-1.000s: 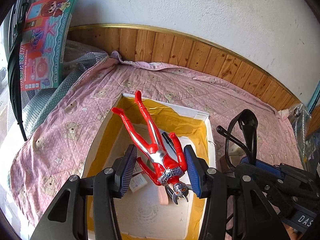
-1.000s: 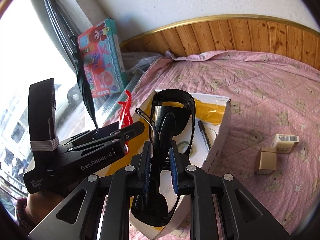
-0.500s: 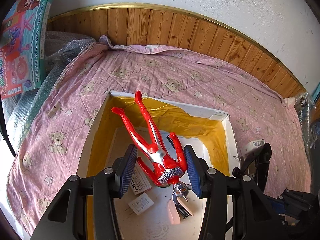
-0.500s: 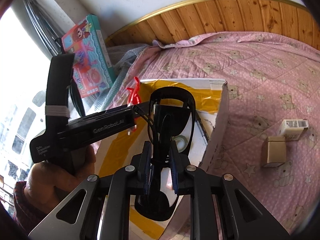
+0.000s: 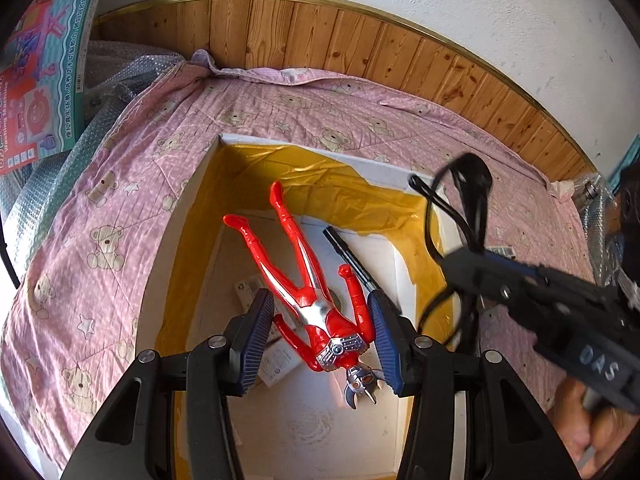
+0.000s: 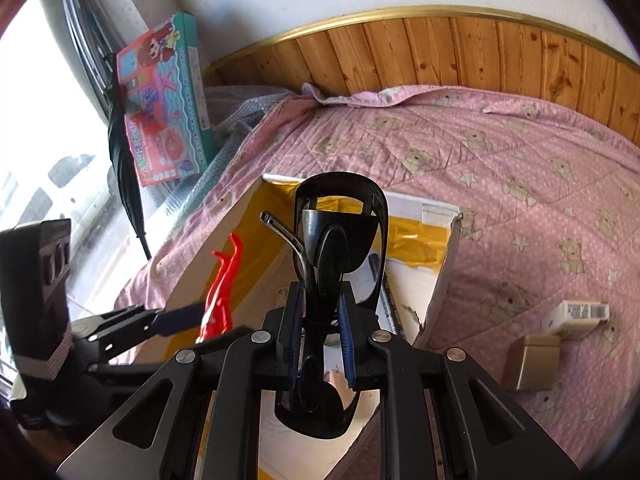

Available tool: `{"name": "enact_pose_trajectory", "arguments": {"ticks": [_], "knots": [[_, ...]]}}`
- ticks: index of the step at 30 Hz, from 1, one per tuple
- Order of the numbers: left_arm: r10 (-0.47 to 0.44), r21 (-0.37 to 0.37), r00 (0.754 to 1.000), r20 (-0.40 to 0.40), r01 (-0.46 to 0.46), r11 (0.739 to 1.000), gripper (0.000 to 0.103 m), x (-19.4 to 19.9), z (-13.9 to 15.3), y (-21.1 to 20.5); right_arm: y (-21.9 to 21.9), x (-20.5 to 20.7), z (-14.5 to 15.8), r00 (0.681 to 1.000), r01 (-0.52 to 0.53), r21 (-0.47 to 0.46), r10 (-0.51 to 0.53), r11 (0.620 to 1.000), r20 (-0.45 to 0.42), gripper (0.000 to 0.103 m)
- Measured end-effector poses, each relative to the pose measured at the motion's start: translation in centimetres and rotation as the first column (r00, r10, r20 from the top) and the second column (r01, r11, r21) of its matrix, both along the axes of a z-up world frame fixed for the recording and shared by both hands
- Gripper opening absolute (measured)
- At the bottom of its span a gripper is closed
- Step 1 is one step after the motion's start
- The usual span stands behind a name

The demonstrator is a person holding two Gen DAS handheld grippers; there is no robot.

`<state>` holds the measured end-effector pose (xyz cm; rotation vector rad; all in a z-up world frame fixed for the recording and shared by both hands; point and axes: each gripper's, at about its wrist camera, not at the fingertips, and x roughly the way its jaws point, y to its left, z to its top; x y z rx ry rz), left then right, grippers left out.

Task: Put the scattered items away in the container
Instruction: 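Open both grippers to drop the figure and glasses into the box, then withdraw both tools and move them toward the gold tin and tissue pack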

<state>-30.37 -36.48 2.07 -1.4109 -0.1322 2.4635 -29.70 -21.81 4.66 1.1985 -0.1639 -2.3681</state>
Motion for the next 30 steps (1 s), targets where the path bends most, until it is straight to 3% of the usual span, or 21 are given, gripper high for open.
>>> {"name": "enact_pose_trajectory", "arguments": {"ticks": [14, 22, 24, 26, 30], "knots": [[-0.039, 0.047, 0.994, 0.107, 0.034, 0.998, 0.050, 5.6, -2.8, 0.2, -4.8, -3.4, -2.4, 0.981, -0.193, 0.197, 0.195, 0.961, 0.007, 0.017], [-0.037, 0.060, 0.991, 0.131, 0.029, 0.998, 0.050, 6.4, -3.5, 0.4, -6.1, -4.4, -3.0, 0.973, -0.228, 0.211, 0.228, 0.951, 0.023, 0.017], [-0.031, 0.062, 0.991, 0.132, 0.023, 0.998, 0.051, 6.4, -3.5, 0.4, -6.3, -4.9, -3.5, 0.972, -0.233, 0.228, 0.232, 0.945, 0.032, 0.019], [-0.024, 0.044, 0.991, 0.129, 0.019, 0.999, 0.051, 6.3, -3.6, 0.5, -5.4, -5.3, -3.7, 0.982, -0.188, 0.215, 0.185, 0.958, 0.035, 0.034], [-0.010, 0.037, 0.991, 0.134, 0.005, 0.999, 0.053, 6.4, -3.7, 0.3, -3.2, -5.3, -3.2, 0.991, -0.130, 0.152, 0.124, 0.980, 0.047, 0.035]]}}
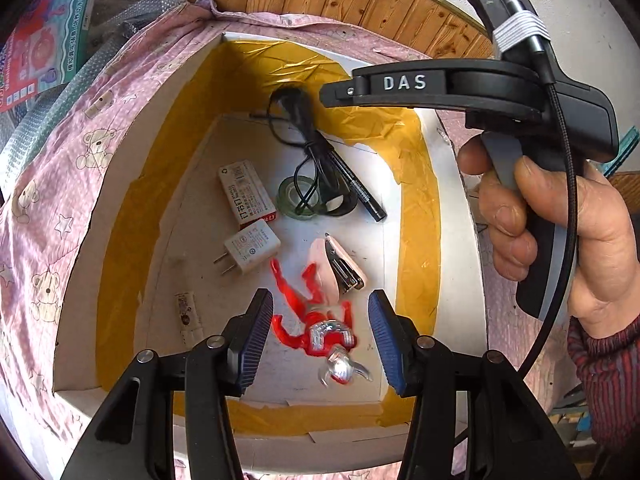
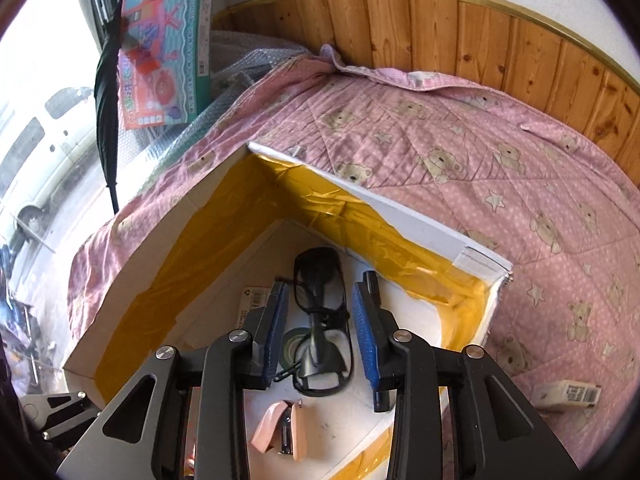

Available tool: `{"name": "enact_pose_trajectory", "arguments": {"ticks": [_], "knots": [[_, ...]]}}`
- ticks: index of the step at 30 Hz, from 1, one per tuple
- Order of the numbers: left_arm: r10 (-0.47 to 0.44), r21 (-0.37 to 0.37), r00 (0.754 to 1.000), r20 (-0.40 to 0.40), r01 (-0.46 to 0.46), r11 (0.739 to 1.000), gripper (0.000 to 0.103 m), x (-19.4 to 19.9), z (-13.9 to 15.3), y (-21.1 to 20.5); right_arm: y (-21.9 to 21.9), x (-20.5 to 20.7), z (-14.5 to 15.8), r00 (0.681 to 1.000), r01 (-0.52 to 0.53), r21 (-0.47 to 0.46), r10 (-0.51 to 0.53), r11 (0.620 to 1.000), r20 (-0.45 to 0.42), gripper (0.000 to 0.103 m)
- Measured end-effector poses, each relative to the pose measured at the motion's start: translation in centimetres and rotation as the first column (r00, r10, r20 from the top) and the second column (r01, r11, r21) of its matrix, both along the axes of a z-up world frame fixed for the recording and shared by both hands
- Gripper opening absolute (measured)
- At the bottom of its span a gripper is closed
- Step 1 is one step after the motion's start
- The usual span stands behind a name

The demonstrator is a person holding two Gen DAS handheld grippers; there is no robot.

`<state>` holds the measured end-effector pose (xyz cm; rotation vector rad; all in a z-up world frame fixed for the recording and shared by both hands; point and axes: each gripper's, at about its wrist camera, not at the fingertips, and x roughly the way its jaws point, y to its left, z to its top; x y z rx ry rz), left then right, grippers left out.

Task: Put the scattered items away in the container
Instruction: 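Withdraw both tools and move them toward the gold tin and tissue pack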

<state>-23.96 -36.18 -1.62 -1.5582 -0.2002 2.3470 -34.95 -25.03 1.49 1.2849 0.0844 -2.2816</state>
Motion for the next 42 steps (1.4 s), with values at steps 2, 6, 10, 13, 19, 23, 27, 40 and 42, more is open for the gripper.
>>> {"name": "enact_pose_trajectory", "arguments": {"ticks": [2, 6, 10, 13, 19, 23, 27, 40, 42], "knots": [[0.012, 0.003, 1.000, -0.002, -0.012, 1.000, 0.054, 0.3, 0.1, -0.3, 1.0, 0.5, 0.6, 1.000, 0.017, -0.036, -0.016, 0.999, 0.011, 0.035], [0.030, 0.015, 1.000, -0.002, -0.030, 0.999, 0.054, 1.0, 0.5, -0.6, 2.6, 2.5, 1.7, 0.999, 0.041, -0.112, -0.039, 0.993, 0.023, 0.035], [0.055, -0.009, 0.998, -0.032, -0.056, 0.998, 0.054, 2.3, 1.6, -0.6, 3.6, 5.0, 2.2, 0.999, 0.047, -0.162, -0.042, 0.986, 0.035, 0.035], [0.067, -0.048, 0.995, -0.081, -0.071, 0.996, 0.054, 3.2, 2.8, -0.2, 4.4, 6.9, 2.1, 0.998, 0.056, -0.190, -0.048, 0.980, 0.048, 0.035], [0.074, -0.092, 0.986, -0.150, -0.088, 0.992, 0.054, 5.5, 5.1, 0.6, 6.2, 10.2, 2.2, 0.996, 0.075, -0.239, -0.061, 0.968, 0.064, 0.035], [0.069, -0.099, 0.981, -0.180, -0.088, 0.991, 0.054, 7.2, 6.5, 1.3, 7.6, 12.4, 2.7, 0.995, 0.090, -0.273, -0.075, 0.958, 0.064, 0.035], [0.060, -0.106, 0.977, -0.204, -0.083, 0.991, 0.054, 8.8, 7.6, 2.1, 9.2, 14.5, 2.8, 0.994, 0.108, -0.312, -0.092, 0.944, 0.067, 0.035], [0.000, -0.105, 0.973, -0.233, -0.025, 0.994, 0.056, 12.4, 8.9, 6.3, 16.8, 20.4, 0.6, 0.970, 0.241, -0.399, -0.207, 0.885, 0.129, 0.037], [-0.021, -0.099, 0.974, -0.226, -0.002, 0.995, 0.056, 12.7, 8.6, 7.5, 18.4, 20.9, 0.0, 0.961, 0.273, -0.398, -0.237, 0.876, 0.140, 0.037]]}}
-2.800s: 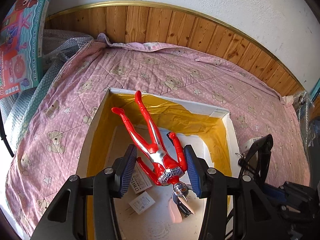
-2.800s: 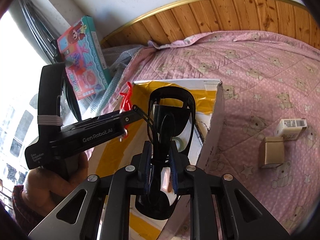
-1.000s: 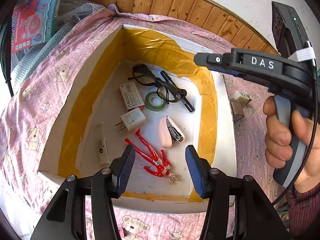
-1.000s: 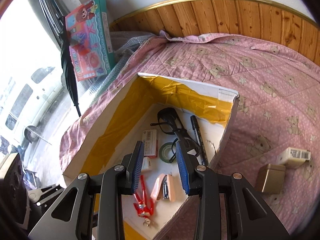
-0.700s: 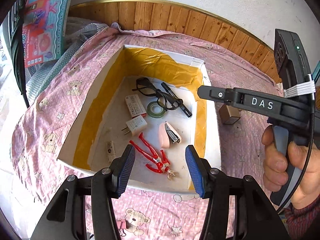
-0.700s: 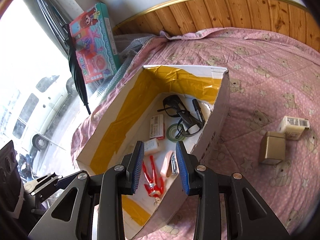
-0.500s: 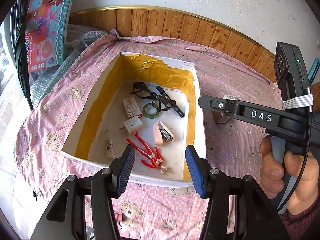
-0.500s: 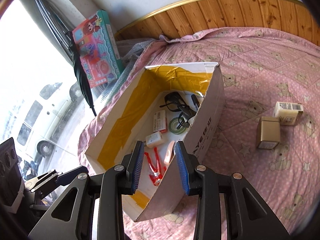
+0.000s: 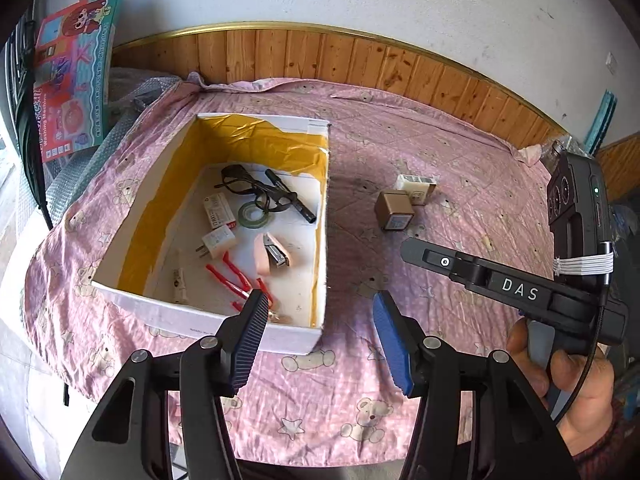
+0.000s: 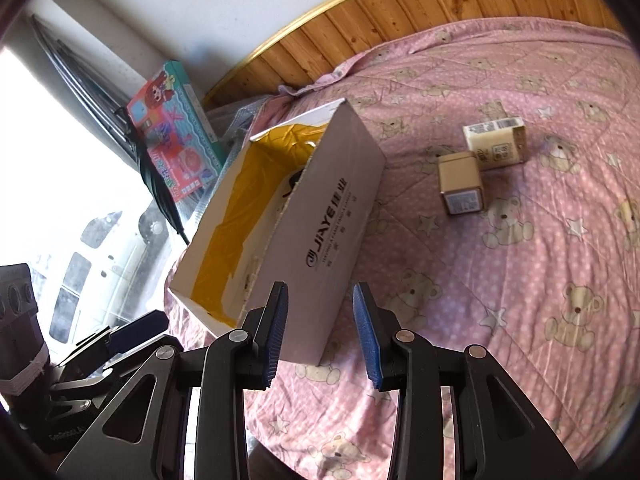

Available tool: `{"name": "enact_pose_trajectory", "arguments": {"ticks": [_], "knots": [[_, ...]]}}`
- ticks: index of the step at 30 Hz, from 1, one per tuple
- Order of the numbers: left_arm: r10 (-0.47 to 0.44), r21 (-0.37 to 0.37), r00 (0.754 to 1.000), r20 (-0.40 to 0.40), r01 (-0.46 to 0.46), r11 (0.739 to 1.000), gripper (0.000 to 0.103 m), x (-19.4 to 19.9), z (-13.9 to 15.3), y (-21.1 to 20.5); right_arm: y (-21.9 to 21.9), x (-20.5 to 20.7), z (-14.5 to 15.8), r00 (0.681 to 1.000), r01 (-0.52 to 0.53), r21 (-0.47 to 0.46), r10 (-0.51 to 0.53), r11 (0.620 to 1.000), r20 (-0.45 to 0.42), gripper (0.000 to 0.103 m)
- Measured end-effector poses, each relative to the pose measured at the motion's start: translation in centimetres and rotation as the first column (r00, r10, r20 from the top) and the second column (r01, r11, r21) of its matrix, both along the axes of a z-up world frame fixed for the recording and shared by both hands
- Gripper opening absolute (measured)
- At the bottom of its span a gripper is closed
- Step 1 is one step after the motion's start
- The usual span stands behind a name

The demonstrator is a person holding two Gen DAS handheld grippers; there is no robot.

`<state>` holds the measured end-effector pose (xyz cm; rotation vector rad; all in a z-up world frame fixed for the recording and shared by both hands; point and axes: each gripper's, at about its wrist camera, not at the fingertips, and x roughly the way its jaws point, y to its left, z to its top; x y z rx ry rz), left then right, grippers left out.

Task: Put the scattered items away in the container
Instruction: 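Withdraw both tools and move them toward the gold tin and tissue pack, then grasp the gold tin box with the left gripper while the right gripper grasps the tissue pack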

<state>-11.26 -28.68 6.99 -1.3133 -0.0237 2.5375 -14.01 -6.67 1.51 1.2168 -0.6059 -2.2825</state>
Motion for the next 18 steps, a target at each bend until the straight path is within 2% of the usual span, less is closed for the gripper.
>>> {"name": "enact_pose_trajectory", "arguments": {"ticks": [6, 11, 18], "knots": [[-0.072, 0.024, 0.997, 0.012, 0.072, 0.997, 0.057, 0.4, -1.0, 4.0, 4.3, 1.1, -1.6, 0.996, 0.080, -0.002, -0.080, 0.997, 0.036, 0.037], [-0.112, 0.057, 0.993, 0.024, 0.110, 0.992, 0.061, -0.5, -2.1, 7.2, 7.2, 1.2, -1.6, 0.990, 0.135, 0.021, -0.136, 0.991, 0.029, 0.037], [-0.139, 0.085, 0.987, 0.079, 0.133, 0.988, 0.063, -4.0, -4.8, 11.4, 11.3, -1.6, -1.6, 0.985, 0.173, 0.091, -0.174, 0.981, 0.008, 0.039]]}}
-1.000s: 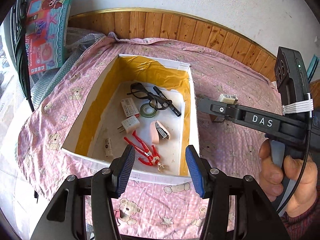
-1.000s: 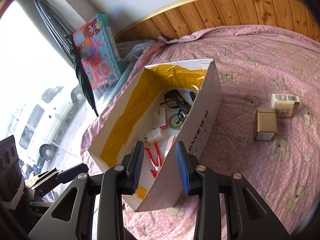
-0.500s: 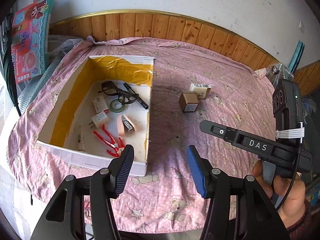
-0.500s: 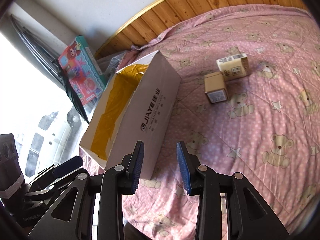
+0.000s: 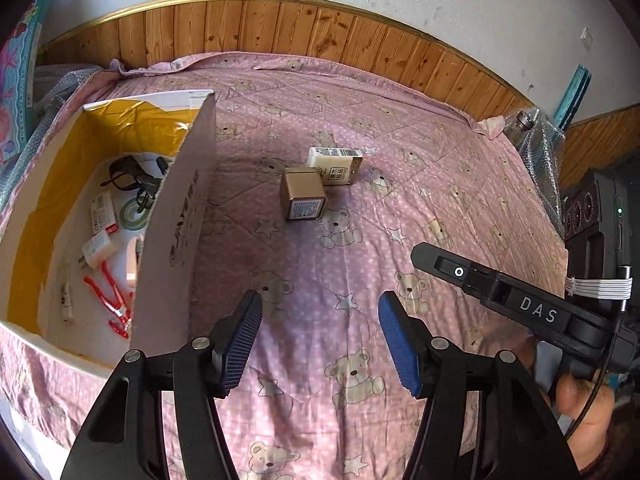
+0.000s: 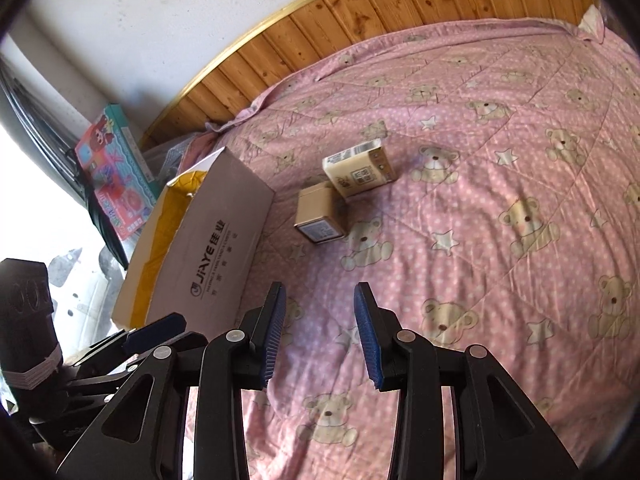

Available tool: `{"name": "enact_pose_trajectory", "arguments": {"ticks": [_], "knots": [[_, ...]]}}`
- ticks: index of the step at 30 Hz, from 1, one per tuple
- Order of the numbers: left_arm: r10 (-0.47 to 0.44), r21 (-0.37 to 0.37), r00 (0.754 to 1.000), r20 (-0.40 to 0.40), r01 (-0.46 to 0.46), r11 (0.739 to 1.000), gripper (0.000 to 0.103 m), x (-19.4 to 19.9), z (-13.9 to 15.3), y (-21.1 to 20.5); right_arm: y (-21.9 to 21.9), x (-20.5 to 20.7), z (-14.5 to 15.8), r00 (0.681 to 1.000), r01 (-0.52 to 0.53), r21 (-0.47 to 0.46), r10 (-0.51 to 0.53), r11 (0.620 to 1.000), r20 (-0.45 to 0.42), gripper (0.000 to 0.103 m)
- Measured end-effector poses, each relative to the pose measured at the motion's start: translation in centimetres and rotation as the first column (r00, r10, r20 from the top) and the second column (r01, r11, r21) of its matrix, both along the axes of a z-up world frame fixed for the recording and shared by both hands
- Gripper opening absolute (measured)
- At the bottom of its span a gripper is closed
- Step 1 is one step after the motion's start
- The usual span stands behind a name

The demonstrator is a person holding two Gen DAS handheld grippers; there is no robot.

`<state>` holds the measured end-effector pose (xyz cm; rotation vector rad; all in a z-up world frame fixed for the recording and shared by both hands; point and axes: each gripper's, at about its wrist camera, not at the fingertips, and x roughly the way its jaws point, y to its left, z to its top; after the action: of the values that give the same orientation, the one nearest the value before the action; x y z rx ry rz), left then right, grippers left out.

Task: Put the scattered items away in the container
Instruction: 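Grasp the gold tin box with the left gripper while the right gripper grasps the tissue pack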

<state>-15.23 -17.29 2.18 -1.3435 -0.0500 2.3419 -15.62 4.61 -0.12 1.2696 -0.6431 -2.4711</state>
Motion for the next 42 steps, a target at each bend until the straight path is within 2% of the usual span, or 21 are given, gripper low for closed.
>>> {"name": "enact_pose_trajectory", "arguments": {"ticks": [4, 8, 11, 15, 19, 22, 25, 26, 29, 30, 31, 32, 34, 37, 39, 40, 41, 42], "knots": [[0.000, 0.017, 1.000, 0.030, 0.000, 1.000, 0.063, -2.5, -1.5, 2.1, 1.3, -3.1, -0.1, 0.999, -0.043, 0.083, 0.044, 0.996, -0.007, 0.042], [0.017, 0.026, 0.999, 0.039, -0.018, 1.000, 0.064, -5.3, -2.7, 3.6, 1.7, -7.1, -0.5, 0.992, -0.119, 0.189, 0.124, 0.975, -0.016, 0.046], [0.035, 0.028, 0.998, 0.051, -0.036, 0.999, 0.064, -7.5, -3.9, 4.5, 1.3, -10.2, -1.5, 0.977, -0.203, 0.282, 0.213, 0.938, -0.007, 0.047], [0.069, 0.011, 0.995, 0.075, -0.070, 0.998, 0.064, -10.5, -6.1, 5.3, 0.3, -14.2, -2.9, 0.936, -0.336, 0.384, 0.350, 0.860, 0.034, 0.048], [0.105, 0.003, 0.990, 0.090, -0.106, 0.994, 0.064, -13.0, -8.0, 5.7, -1.2, -17.6, -4.3, 0.862, -0.474, 0.483, 0.499, 0.736, 0.086, 0.051], [0.118, -0.011, 0.988, 0.099, -0.117, 0.993, 0.064, -14.5, -9.3, 6.0, -2.1, -20.0, -5.5, 0.781, -0.587, 0.500, 0.609, 0.637, 0.140, 0.052], [0.116, -0.045, 0.989, 0.092, -0.112, 0.993, 0.064, -15.6, -10.4, 6.3, -3.3, -21.9, -6.9, 0.701, -0.654, 0.553, 0.688, 0.516, 0.189, 0.056], [0.115, -0.054, 0.989, 0.094, -0.111, 0.992, 0.064, -16.0, -10.9, 6.3, -3.7, -22.5, -7.4, 0.671, -0.683, 0.544, 0.713, 0.487, 0.203, 0.056], [0.127, -0.055, 0.987, 0.099, -0.122, 0.991, 0.064, -17.1, -12.1, 5.9, -4.5, -23.6, -8.2, 0.599, -0.747, 0.494, 0.774, 0.446, 0.206, 0.055], [0.126, -0.049, 0.988, 0.084, -0.123, 0.991, 0.064, -17.3, -12.2, 5.9, -4.6, -23.8, -8.5, 0.593, -0.755, 0.478, 0.779, 0.449, 0.206, 0.054], [0.114, -0.049, 0.991, 0.072, -0.111, 0.993, 0.061, -17.6, -12.2, 5.9, -4.6, -24.1, -8.6, 0.587, -0.773, 0.432, 0.782, 0.466, 0.208, 0.042], [0.098, -0.054, 0.993, 0.072, -0.095, 0.994, 0.056, -17.8, -12.2, 6.0, -4.6, -24.3, -8.8, 0.585, -0.788, 0.379, 0.782, 0.485, 0.214, 0.024], [0.079, -0.080, 0.994, 0.077, -0.073, 0.994, 0.052, -18.0, -12.0, 6.2, -4.7, -24.1, -8.9, 0.602, -0.782, 0.350, 0.770, 0.515, 0.213, 0.018], [0.092, -0.114, 0.989, 0.119, -0.078, 0.990, 0.051, -18.1, -11.7, 5.9, -4.5, -23.0, -8.4, 0.625, -0.777, 0.278, 0.746, 0.565, 0.231, 0.018], [0.115, -0.121, 0.978, 0.173, -0.095, 0.988, 0.051, -17.9, -11.6, 5.1, -4.7, -22.1, -6.9, 0.649, -0.753, 0.308, 0.733, 0.581, 0.203, 0.024], [0.117, -0.112, 0.973, 0.201, -0.096, 0.989, 0.051, -17.5, -11.4, 4.6, -4.9, -22.0, -6.0, 0.662, -0.737, 0.337, 0.727, 0.586, 0.183, 0.046], [0.119, -0.129, 0.972, 0.202, -0.094, 0.987, 0.051, -17.0, -11.0, 4.3, -5.3, -21.9, -5.3, 0.673, -0.717, 0.390, 0.721, 0.579, 0.166, 0.063], [0.115, -0.156, 0.972, 0.203, -0.084, 0.984, 0.051, -16.3, -10.9, 4.0, -5.9, -22.0, -4.9, 0.670, -0.704, 0.443, 0.726, 0.555, 0.156, 0.064]]}}
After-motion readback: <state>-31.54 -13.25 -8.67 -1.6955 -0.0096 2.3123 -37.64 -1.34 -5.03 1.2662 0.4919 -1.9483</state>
